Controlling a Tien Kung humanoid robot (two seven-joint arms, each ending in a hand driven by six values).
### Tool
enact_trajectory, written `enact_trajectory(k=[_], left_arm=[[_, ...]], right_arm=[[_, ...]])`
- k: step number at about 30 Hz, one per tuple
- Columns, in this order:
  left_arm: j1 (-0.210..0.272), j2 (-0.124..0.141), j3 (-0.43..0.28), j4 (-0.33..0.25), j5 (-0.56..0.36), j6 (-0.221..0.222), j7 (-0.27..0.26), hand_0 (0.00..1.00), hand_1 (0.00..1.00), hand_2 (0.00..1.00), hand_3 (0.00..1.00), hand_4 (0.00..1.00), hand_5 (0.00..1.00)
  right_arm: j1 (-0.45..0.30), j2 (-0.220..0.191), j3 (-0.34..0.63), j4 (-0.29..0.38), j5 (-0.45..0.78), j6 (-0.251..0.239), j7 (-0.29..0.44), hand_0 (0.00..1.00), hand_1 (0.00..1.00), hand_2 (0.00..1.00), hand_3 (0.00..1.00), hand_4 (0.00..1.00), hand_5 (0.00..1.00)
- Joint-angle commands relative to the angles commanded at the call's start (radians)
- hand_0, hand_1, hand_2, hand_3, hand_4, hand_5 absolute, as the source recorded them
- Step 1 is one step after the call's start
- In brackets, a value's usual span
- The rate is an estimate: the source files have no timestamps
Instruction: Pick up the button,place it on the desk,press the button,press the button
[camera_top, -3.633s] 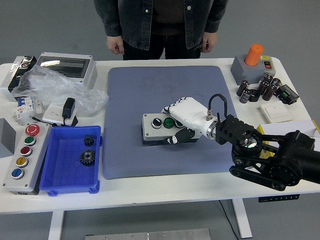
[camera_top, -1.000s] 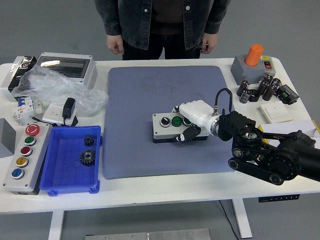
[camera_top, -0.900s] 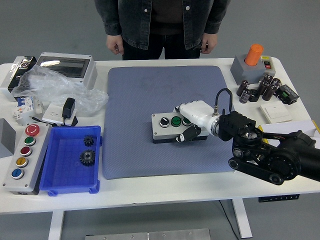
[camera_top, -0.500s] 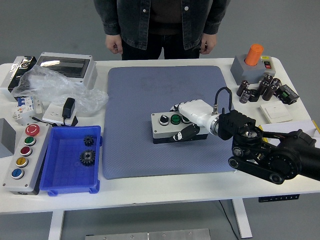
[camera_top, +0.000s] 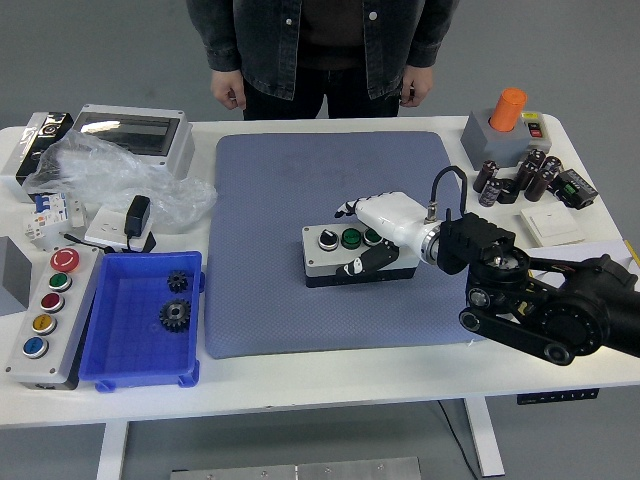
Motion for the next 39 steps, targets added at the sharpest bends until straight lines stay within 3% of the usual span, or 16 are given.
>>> enact_trajectory(k=[7, 13, 17, 19, 24, 25, 30, 31, 36, 37, 39], left_arm=[[0.0, 0.0, -0.005, 0.0, 0.007, 0.0, 0.003, 0.691, 0.705, 0.635, 0.632, 0.637, 0.356], [0.001, -0.001, 0.0, -0.001, -0.001, 0.001, 0.0, 0.691, 0.705, 0.635, 0.63, 0.632, 0.353], [0.005, -0.003, 0.003, 0.0, -0.009, 0.002, -0.002, 0.691, 0.705, 0.635, 0.63, 0.632, 0.353], [0.006, -0.004, 0.003, 0.0, -0.01, 0.001, -0.002, 0.691, 0.705, 0.634, 0.63, 0.63, 0.354], [0.006, -0.002, 0.009, 0.001, -0.021, 0.002, -0.005, 0.691, 0.705, 0.634, 0.63, 0.63, 0.354], [0.006, -0.002, 0.009, 0.001, -0.021, 0.002, -0.006, 0.691, 0.705, 0.634, 0.629, 0.63, 0.359], [0.003, -0.003, 0.012, 0.001, -0.025, 0.002, -0.007, 0.691, 0.705, 0.634, 0.629, 0.63, 0.359], [0.003, -0.003, 0.012, 0.001, -0.025, 0.001, -0.008, 0.691, 0.705, 0.634, 0.63, 0.63, 0.36], [0.002, -0.002, 0.011, 0.001, -0.024, 0.001, -0.008, 0.691, 0.705, 0.634, 0.63, 0.63, 0.36], [0.002, -0.002, 0.011, 0.001, -0.024, 0.001, -0.008, 0.691, 0.705, 0.634, 0.63, 0.628, 0.361], [0.003, -0.003, 0.01, 0.001, -0.024, 0.0, -0.009, 0.691, 0.705, 0.634, 0.63, 0.628, 0.361]], right_arm=[[-0.035, -0.055, 0.135, 0.132, 0.006, 0.031, -0.005, 0.823, 0.821, 0.85, 0.907, 0.998, 0.62], [-0.132, -0.115, 0.279, 0.259, -0.069, -0.015, -0.034, 0.832, 0.823, 0.85, 0.895, 0.998, 0.622], [-0.204, -0.182, 0.369, 0.343, -0.169, -0.033, -0.098, 0.832, 0.823, 0.85, 0.895, 0.998, 0.622], [-0.228, -0.215, 0.405, 0.382, -0.221, -0.015, -0.131, 0.815, 0.787, 0.791, 0.87, 0.994, 0.584], [-0.26, -0.288, 0.419, 0.465, -0.335, 0.083, -0.222, 0.815, 0.787, 0.791, 0.87, 0.994, 0.584], [-0.261, -0.299, 0.408, 0.475, -0.351, 0.108, -0.238, 0.706, 0.607, 0.424, 0.798, 0.505, 0.191], [-0.255, -0.315, 0.357, 0.494, -0.35, 0.184, -0.276, 0.706, 0.607, 0.424, 0.798, 0.505, 0.191], [-0.253, -0.314, 0.344, 0.494, -0.346, 0.193, -0.28, 0.651, 0.505, 0.299, 0.821, 0.386, 0.071], [-0.24, -0.299, 0.293, 0.473, -0.332, 0.208, -0.283, 0.651, 0.505, 0.299, 0.821, 0.386, 0.071], [-0.238, -0.294, 0.285, 0.466, -0.329, 0.208, -0.282, 0.611, 0.428, 0.258, 0.812, 0.377, 0.021], [-0.236, -0.287, 0.273, 0.455, -0.326, 0.206, -0.28, 0.611, 0.428, 0.258, 0.812, 0.377, 0.021]])
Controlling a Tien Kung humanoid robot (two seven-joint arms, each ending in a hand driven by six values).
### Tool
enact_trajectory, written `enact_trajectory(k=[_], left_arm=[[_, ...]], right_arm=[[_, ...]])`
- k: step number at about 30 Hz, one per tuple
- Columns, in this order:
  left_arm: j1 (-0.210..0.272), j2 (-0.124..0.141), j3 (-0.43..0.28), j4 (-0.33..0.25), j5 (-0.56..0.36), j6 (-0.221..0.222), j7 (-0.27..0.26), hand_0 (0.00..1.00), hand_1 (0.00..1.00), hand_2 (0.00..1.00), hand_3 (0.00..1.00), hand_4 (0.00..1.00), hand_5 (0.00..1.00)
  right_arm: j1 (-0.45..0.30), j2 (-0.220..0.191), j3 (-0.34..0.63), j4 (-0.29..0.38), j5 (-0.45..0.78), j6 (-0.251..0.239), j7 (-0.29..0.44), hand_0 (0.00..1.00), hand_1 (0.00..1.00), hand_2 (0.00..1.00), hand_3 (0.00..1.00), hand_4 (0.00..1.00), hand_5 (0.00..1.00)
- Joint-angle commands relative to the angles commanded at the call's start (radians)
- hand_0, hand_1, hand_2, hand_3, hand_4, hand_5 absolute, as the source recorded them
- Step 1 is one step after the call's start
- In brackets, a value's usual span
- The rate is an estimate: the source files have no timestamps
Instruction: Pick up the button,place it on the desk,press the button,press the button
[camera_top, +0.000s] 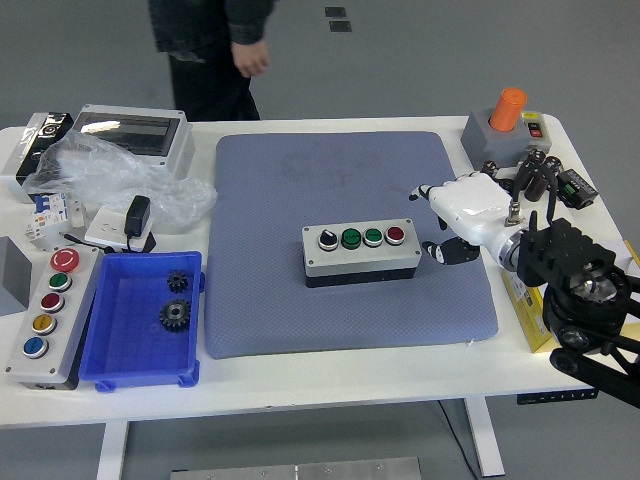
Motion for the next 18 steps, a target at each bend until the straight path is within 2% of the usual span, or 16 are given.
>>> enact_trajectory(k=[9, 18], left_arm=[[-0.001, 0.0, -0.003, 0.0, 0.003, 0.0, 0.0, 0.691, 0.705, 0.633, 0.628, 0.629, 0.363], [-0.004, 0.002, -0.004, 0.0, 0.006, 0.0, 0.0, 0.691, 0.705, 0.634, 0.628, 0.622, 0.368]], right_arm=[[0.008, 0.024, -0.054, -0.023, 0.012, -0.01, 0.005, 0.597, 0.401, 0.246, 0.81, 0.371, 0.002], [0.0, 0.029, -0.075, -0.03, 0.021, -0.018, 0.009, 0.592, 0.388, 0.236, 0.8, 0.353, 0.002]])
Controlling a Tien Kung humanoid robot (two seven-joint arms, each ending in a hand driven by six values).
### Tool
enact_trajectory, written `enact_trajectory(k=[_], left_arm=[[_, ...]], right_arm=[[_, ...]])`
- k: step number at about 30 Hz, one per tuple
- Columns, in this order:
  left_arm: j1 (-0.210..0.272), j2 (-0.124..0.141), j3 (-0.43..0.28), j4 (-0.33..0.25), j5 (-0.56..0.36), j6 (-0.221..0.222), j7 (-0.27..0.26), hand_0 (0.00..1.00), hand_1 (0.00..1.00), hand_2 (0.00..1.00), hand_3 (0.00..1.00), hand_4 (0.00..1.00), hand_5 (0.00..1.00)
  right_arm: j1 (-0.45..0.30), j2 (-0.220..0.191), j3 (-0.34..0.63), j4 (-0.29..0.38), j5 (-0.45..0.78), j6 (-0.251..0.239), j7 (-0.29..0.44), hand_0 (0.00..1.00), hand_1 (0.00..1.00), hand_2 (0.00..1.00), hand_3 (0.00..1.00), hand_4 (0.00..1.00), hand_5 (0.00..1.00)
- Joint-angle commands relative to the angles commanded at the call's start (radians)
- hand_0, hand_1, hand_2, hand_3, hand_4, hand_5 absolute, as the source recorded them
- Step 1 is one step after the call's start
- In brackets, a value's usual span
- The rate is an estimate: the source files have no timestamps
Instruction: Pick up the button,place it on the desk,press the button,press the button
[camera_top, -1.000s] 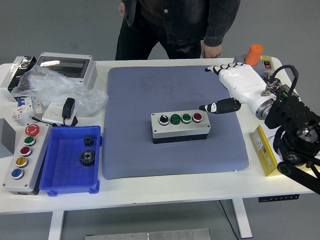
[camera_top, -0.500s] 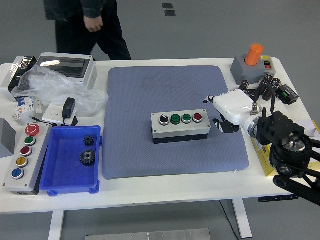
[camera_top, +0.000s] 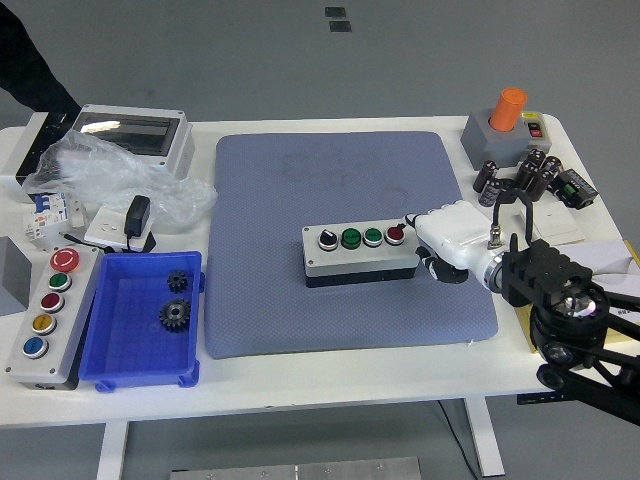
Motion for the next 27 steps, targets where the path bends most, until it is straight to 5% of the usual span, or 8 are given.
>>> enact_trajectory(k=[19, 27], left_arm=[[-0.001, 0.001, 0.008, -0.001, -0.011, 0.004, -0.006, 0.69, 0.705, 0.633, 0.626, 0.615, 0.374], [0.0, 0.0, 0.0, -0.001, -0.001, 0.004, -0.002, 0.691, 0.705, 0.633, 0.627, 0.614, 0.376]], right_arm=[[0.002, 0.016, -0.034, -0.011, 0.014, -0.003, 0.0, 0.572, 0.382, 0.235, 0.778, 0.351, 0.002], [-0.002, -0.009, 0.044, 0.034, 0.042, -0.035, 0.029, 0.569, 0.382, 0.235, 0.773, 0.35, 0.002]])
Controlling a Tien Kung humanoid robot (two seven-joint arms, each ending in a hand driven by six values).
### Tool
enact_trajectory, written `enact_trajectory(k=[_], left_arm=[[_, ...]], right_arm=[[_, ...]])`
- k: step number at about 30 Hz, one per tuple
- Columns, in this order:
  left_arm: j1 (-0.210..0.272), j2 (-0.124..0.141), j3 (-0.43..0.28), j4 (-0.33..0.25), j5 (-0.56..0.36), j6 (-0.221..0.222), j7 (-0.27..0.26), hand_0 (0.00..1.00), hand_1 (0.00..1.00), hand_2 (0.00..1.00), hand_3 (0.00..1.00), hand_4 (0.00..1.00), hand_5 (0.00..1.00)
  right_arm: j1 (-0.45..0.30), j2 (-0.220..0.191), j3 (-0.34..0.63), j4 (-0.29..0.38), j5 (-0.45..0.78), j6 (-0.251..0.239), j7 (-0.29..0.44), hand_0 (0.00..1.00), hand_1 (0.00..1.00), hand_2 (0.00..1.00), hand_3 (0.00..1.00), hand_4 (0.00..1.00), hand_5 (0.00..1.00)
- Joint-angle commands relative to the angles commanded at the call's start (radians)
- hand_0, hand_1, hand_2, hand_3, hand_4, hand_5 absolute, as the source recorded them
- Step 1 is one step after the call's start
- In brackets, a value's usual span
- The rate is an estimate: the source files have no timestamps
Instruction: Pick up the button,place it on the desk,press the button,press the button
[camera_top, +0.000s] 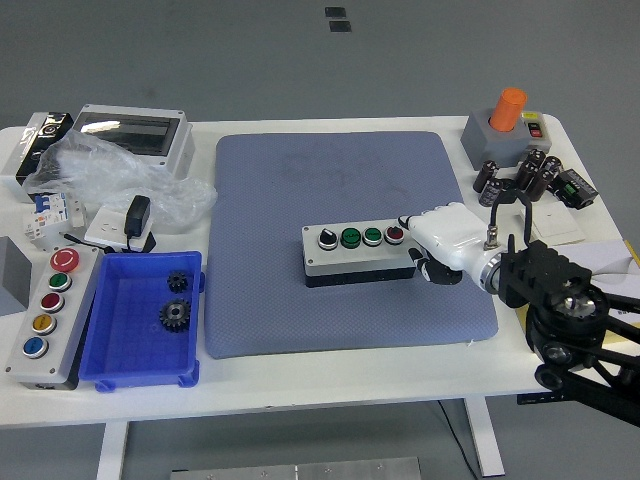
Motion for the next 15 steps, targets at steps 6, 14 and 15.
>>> enact_trajectory(k=[6, 14, 15], left_arm=[[0.002, -0.001, -0.003, 0.0, 0.004, -0.001, 0.002, 0.69, 0.705, 0.633, 0.626, 0.613, 0.376], [0.003, -0.002, -0.006, 0.0, 0.007, -0.002, 0.005, 0.69, 0.706, 0.633, 0.626, 0.611, 0.382], [0.003, -0.002, -0.006, 0.0, 0.007, -0.002, 0.005, 0.69, 0.706, 0.633, 0.626, 0.611, 0.382]], right_arm=[[-0.007, -0.011, 0.062, 0.026, 0.032, -0.032, 0.039, 0.569, 0.378, 0.233, 0.772, 0.351, 0.002], [-0.028, 0.009, 0.116, -0.004, 0.1, -0.07, 0.1, 0.534, 0.388, 0.446, 0.847, 0.963, 0.426], [-0.032, 0.011, 0.122, -0.009, 0.106, -0.075, 0.105, 0.534, 0.388, 0.446, 0.847, 0.963, 0.426]])
